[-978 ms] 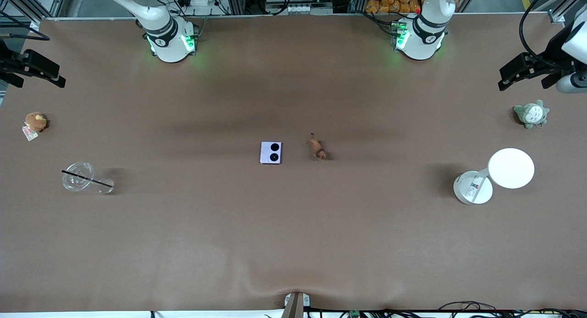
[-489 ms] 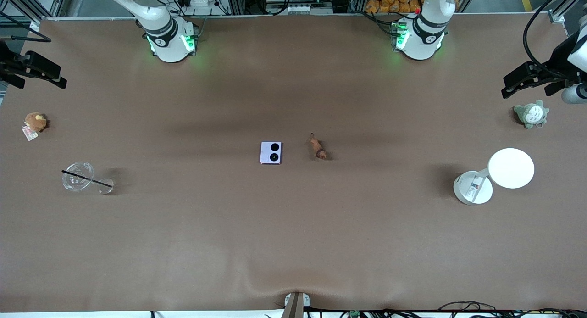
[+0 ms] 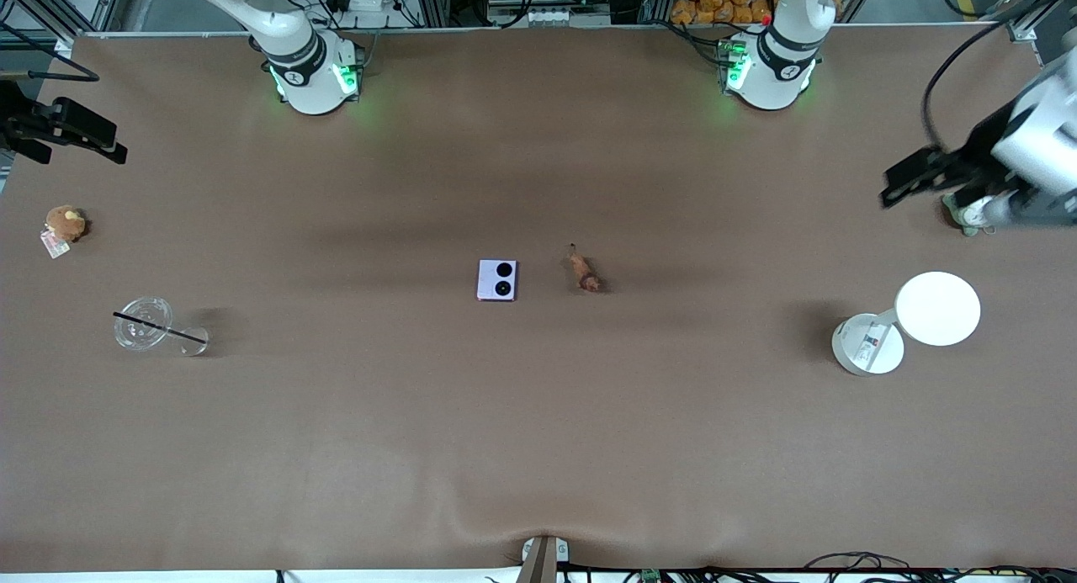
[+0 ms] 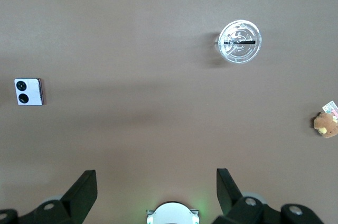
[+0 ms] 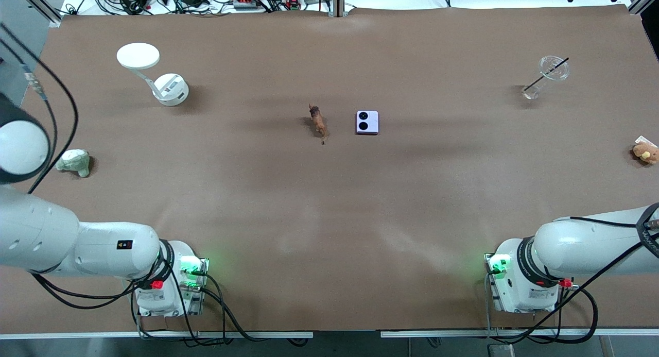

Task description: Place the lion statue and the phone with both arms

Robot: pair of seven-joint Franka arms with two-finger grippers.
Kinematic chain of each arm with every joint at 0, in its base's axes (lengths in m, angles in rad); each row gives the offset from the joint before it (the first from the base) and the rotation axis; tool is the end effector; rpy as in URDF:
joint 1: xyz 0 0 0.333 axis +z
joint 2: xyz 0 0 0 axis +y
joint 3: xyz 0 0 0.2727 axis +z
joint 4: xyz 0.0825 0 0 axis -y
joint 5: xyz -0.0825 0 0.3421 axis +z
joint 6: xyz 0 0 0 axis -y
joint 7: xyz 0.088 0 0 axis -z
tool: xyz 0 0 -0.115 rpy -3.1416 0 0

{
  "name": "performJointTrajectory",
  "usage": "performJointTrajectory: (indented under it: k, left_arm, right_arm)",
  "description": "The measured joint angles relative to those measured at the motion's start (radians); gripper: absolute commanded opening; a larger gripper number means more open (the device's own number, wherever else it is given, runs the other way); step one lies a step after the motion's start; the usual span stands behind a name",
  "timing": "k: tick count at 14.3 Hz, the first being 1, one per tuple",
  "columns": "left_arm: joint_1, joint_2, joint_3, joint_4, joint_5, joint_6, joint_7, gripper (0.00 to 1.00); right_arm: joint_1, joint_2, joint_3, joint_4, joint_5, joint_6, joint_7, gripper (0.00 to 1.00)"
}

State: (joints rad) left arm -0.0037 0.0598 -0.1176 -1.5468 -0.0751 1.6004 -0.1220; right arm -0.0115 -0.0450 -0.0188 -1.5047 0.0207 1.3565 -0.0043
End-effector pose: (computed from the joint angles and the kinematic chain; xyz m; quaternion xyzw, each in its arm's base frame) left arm 0.5260 -0.0709 0.5555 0.9992 0.0017 -0.0078 0.0404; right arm 0.4765 -0.0120 0.6056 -0.9985 0.0113 0.0514 0.0115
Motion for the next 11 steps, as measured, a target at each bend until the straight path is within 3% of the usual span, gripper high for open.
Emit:
performJointTrajectory:
  k: [4, 7, 11]
  left_arm:
    - [-0.031, 0.123, -0.079, 0.0, 0.0, 0.108, -0.128, 1.0]
    - [-0.134, 0.173, -0.092, -0.01, 0.0, 0.156, -0.343, 1.0]
    - [-0.271, 0.216, -0.095, -0.095, 0.0, 0.283, -0.548, 1.0]
  right_arm:
    - [0.0, 0.0, 0.0, -0.001, 0.0, 0.0, -0.001, 1.0]
    - [0.0, 0.001, 0.001, -0.003, 0.0, 0.0, -0.001, 1.0]
    - [0.001, 0.003, 0.003, -0.013, 0.0, 0.002, -0.001, 1.0]
